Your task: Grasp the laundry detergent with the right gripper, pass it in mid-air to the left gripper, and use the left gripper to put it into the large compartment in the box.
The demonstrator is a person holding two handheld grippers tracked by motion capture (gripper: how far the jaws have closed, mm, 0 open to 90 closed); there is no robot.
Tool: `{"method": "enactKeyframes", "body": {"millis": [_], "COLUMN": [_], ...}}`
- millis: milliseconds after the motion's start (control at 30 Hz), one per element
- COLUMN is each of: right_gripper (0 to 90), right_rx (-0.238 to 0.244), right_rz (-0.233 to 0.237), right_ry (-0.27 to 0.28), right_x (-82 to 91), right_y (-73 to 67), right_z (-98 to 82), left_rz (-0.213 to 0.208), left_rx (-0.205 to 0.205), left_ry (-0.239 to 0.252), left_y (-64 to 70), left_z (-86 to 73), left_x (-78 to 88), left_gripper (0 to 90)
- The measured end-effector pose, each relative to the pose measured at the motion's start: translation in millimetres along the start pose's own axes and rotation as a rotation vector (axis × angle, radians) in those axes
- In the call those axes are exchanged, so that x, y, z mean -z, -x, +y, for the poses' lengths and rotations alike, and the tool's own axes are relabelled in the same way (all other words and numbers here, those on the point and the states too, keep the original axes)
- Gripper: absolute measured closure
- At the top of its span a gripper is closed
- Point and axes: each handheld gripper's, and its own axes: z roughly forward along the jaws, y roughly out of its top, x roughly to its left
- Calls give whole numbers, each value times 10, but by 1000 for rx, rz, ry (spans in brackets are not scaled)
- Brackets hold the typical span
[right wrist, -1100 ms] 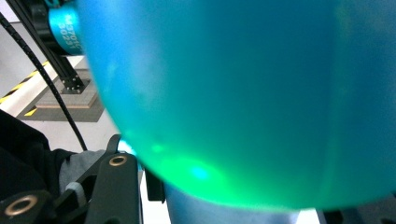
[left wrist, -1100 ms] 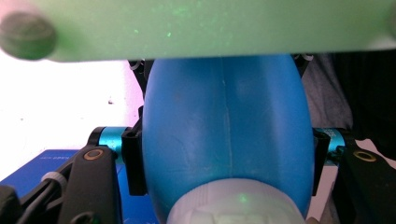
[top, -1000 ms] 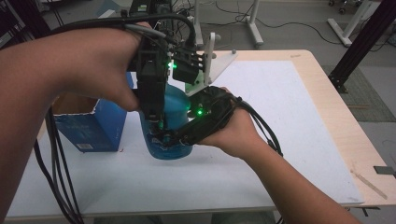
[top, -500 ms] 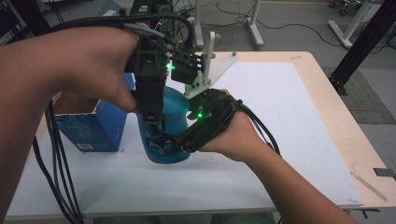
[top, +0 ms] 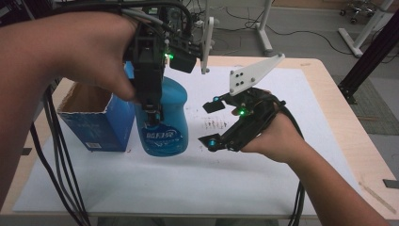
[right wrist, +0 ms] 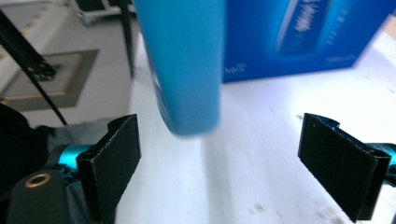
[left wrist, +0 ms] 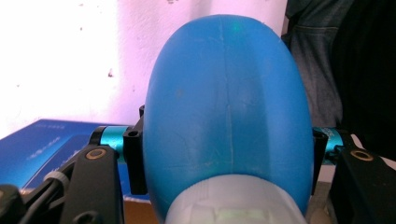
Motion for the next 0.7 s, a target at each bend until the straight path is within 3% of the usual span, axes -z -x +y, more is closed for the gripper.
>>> {"method": "enactKeyframes", "body": {"millis": [67,400,533,667,700], "right_gripper": [21,6,5,5,5], "right_rx": [-5,20,40,60,60], "right_rz": [-32,-115,-149,-184,-184], "right_ry": [-23,-190,-319,-406,-406], "right_x": [48,262,357,435,435], "right_y": [37,147,196,239,239], "right_z": [-23,-46,-48,-53,-53], "left_rz": [1,-29,-37,-62,-62], "left_rx": [12,109,176,312,312], "left_ry": [-1,13,14,52,52], "left_y": [-10,-41,-90,-139,-139], "left_z": [-24,-153,-257,-400,-400], "left_x": [32,255,413,580,580], "left_gripper": [386,386,385,384,384]}}
